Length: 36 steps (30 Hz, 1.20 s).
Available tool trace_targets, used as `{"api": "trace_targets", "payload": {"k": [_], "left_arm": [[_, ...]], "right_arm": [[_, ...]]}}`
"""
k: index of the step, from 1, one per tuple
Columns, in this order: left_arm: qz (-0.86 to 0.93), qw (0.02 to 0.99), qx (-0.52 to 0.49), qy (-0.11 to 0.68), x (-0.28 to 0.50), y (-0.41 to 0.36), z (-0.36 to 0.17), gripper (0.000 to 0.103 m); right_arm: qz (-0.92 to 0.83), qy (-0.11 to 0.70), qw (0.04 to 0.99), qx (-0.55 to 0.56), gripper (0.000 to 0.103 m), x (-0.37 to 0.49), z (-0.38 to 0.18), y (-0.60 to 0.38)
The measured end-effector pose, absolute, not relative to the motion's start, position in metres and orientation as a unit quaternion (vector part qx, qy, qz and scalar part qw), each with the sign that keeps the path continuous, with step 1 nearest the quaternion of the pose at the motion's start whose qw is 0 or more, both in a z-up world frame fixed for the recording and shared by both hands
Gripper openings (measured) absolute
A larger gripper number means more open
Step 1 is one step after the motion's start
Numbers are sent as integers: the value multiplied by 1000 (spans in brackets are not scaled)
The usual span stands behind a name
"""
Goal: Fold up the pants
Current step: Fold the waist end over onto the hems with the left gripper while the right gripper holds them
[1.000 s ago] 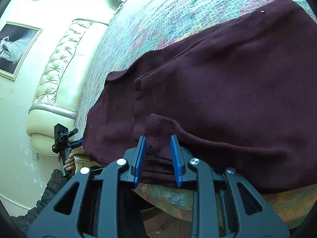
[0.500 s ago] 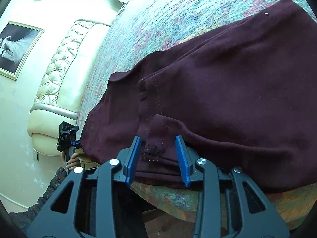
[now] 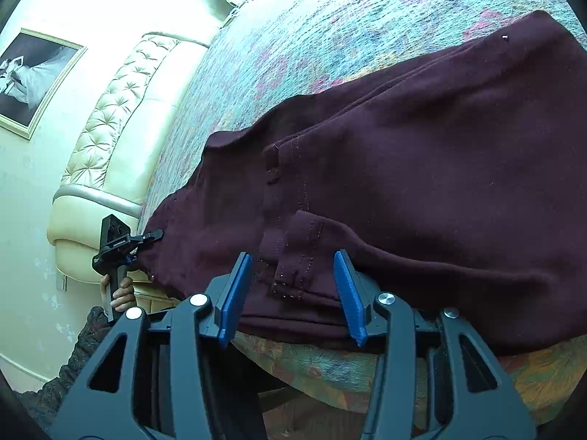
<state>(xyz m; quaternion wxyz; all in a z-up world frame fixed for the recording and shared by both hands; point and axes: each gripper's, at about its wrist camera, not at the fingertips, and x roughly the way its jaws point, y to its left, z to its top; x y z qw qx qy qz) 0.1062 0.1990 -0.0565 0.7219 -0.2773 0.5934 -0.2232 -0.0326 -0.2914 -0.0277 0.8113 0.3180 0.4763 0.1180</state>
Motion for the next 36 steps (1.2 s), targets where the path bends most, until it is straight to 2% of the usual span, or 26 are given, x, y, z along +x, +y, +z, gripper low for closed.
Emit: {"api": "trace_targets", "payload": {"k": [6, 15, 21, 36], "left_arm": [[-245, 737, -271, 569, 98, 174, -21, 27], [-218, 770, -193, 568, 93, 103, 15, 27], [-194, 791, -133, 564, 82, 62, 20, 27], [-197, 800, -63, 563, 58, -35, 20, 27]], "right_arm": [[116, 476, 813, 314, 49, -32, -28, -287], [118, 474, 815, 312, 49, -30, -28, -284], [118, 473, 816, 311, 49, -31, -30, -284], [118, 472, 816, 310, 49, -31, -32, -282]]}}
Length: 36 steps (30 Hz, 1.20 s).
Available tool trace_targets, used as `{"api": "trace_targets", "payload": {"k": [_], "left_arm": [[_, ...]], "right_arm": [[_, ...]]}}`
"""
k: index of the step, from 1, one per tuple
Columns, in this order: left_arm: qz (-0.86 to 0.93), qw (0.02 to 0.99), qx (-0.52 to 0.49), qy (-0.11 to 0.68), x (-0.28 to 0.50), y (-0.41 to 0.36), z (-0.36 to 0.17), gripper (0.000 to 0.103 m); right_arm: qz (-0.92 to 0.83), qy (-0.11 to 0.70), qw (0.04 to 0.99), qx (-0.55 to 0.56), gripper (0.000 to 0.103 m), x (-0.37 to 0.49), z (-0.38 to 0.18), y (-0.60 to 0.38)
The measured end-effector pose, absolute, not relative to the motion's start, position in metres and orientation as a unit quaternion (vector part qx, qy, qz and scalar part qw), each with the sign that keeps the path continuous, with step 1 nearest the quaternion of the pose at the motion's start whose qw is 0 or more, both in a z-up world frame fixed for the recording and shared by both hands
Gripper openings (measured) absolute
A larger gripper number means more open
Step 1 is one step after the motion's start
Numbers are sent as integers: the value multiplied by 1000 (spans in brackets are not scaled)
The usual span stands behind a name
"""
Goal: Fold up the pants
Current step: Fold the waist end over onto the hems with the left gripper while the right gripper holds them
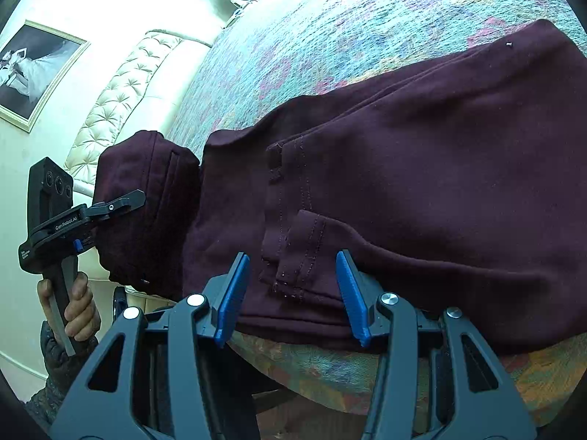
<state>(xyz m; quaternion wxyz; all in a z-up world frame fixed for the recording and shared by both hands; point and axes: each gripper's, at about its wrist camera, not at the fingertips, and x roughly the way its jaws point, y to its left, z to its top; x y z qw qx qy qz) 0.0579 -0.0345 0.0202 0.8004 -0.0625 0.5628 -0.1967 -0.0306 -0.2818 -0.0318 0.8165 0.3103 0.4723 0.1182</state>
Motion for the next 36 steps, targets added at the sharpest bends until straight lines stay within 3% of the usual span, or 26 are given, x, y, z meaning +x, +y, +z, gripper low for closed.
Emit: {"api": "trace_targets", "payload": {"k": [26, 36], "left_arm": [[-160, 824, 31, 542, 39, -124, -5, 27], [-104, 840, 148, 511, 20, -167, -38, 29]], "right_arm": [[124, 466, 815, 322, 49, -34, -36, -290], [139, 457, 804, 354, 49, -36, -40, -309]]}}
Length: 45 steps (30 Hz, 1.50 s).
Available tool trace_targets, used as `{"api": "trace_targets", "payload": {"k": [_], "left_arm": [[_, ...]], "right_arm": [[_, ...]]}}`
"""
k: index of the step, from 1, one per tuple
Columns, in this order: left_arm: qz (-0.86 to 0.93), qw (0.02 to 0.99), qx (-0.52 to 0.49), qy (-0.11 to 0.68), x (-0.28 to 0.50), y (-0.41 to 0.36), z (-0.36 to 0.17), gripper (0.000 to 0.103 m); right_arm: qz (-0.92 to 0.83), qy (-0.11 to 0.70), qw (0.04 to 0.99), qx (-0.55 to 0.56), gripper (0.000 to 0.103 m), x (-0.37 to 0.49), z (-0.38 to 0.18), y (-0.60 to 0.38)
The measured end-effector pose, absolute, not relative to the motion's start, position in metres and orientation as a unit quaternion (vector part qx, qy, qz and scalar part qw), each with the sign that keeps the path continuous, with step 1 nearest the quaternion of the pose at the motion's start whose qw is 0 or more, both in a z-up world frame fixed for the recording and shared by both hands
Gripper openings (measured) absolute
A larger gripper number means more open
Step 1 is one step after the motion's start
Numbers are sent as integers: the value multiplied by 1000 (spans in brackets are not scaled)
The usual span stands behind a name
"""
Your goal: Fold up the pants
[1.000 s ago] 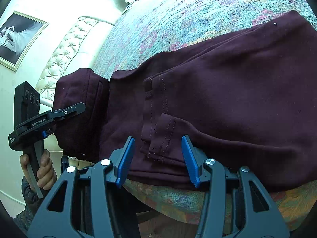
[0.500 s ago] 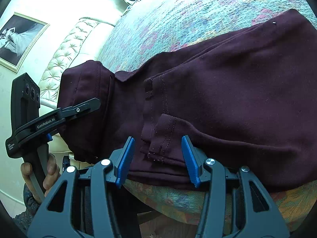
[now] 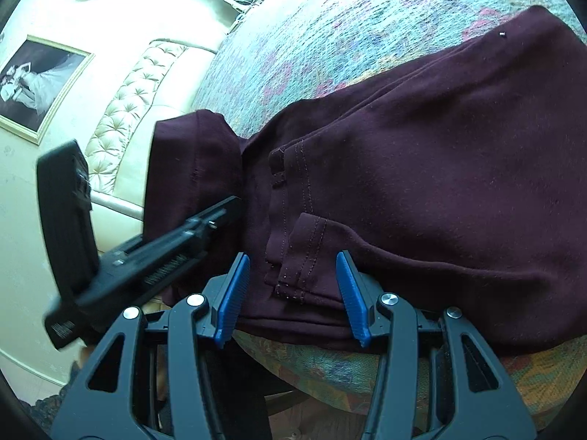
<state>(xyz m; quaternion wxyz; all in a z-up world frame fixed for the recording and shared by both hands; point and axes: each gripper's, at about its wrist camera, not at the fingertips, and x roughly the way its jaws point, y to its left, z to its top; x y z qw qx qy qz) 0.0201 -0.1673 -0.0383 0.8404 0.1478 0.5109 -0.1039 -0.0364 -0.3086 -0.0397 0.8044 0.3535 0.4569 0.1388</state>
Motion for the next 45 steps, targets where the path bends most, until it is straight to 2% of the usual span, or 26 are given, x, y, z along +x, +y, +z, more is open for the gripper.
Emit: {"api": "trace_targets", "payload": {"k": [8, 13, 18, 23, 25, 27, 31, 36, 42, 44, 45], "left_arm": [[-76, 843, 191, 497, 14, -182, -46, 39], [-98, 839, 153, 514, 20, -172, -39, 53], [-161, 847, 130, 490, 9, -182, -21, 70], [-242, 849, 59, 465, -6, -169, 16, 73], [-252, 856, 32, 451, -11, -153, 32, 80], [-249, 863, -2, 439, -10, -123, 47, 83], [-229, 859, -85, 450, 8, -49, 48, 84], [-164, 847, -144, 485, 28, 28, 16, 84], [-133, 832, -154, 516, 32, 43, -15, 84], [-135, 826, -156, 524, 33, 40, -20, 84], [-137, 825, -155, 526, 30, 40, -20, 84]], "right_arm": [[148, 450, 793, 383, 48, -38, -44, -326], [161, 443, 776, 420, 48, -42, -44, -338], [137, 433, 776, 438, 50, -50, -30, -366], [116, 416, 788, 438, 54, -60, -18, -386], [118, 410, 787, 445, 54, -62, -16, -388], [129, 405, 782, 457, 54, -61, -16, -388], [150, 406, 773, 463, 54, -46, -17, -369], [164, 429, 764, 453, 54, -7, -28, -336], [171, 482, 765, 392, 54, 26, -39, -289], [164, 497, 770, 366, 47, 29, -41, -278], [154, 506, 773, 351, 33, 31, -41, -273]]}}
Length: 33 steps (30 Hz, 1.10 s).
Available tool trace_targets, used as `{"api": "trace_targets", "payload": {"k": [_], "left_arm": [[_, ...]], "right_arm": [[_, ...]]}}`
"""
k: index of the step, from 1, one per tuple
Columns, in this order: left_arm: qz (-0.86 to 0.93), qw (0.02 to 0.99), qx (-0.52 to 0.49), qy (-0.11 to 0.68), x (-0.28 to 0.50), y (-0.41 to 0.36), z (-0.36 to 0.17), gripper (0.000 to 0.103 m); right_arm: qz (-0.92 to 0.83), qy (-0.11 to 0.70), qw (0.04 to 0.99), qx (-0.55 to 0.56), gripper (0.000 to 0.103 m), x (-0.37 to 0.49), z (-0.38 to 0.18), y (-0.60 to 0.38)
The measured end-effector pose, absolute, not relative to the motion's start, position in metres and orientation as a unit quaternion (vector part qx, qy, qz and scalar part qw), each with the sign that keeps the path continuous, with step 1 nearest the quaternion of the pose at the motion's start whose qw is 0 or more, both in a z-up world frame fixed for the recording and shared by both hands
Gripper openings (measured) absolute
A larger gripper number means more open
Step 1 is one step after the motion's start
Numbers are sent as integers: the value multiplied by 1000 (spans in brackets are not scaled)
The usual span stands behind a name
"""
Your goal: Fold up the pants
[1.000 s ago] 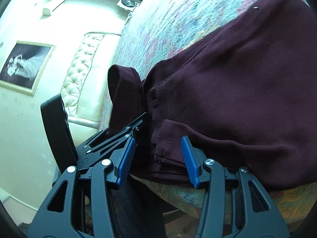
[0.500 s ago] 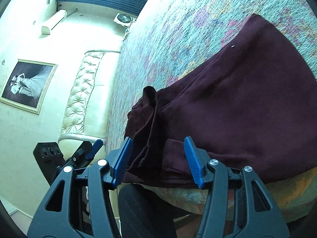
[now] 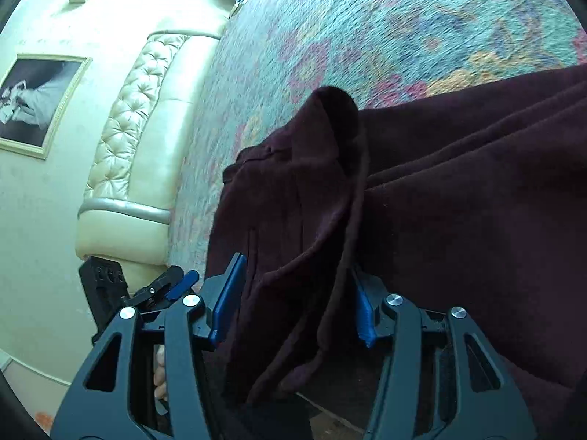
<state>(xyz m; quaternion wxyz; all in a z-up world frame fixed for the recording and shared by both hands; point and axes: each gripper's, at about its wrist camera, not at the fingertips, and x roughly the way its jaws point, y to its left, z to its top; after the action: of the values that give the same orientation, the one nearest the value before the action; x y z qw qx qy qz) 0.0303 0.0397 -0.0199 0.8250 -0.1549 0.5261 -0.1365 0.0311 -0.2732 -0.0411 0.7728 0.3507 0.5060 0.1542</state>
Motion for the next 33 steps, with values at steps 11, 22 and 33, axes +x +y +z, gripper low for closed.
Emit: {"api": "trace_targets", "payload": {"k": [11, 22, 33], "left_arm": [[-133, 825, -145, 529, 25, 37, -22, 84], [-154, 822, -134, 532, 21, 22, -24, 84], [-164, 819, -118, 537, 15, 5, -27, 84]], "right_arm": [[160, 469, 813, 306, 14, 20, 18, -251], [149, 440, 836, 292, 14, -6, 63, -289], [80, 424, 852, 298, 14, -33, 74, -360]]}}
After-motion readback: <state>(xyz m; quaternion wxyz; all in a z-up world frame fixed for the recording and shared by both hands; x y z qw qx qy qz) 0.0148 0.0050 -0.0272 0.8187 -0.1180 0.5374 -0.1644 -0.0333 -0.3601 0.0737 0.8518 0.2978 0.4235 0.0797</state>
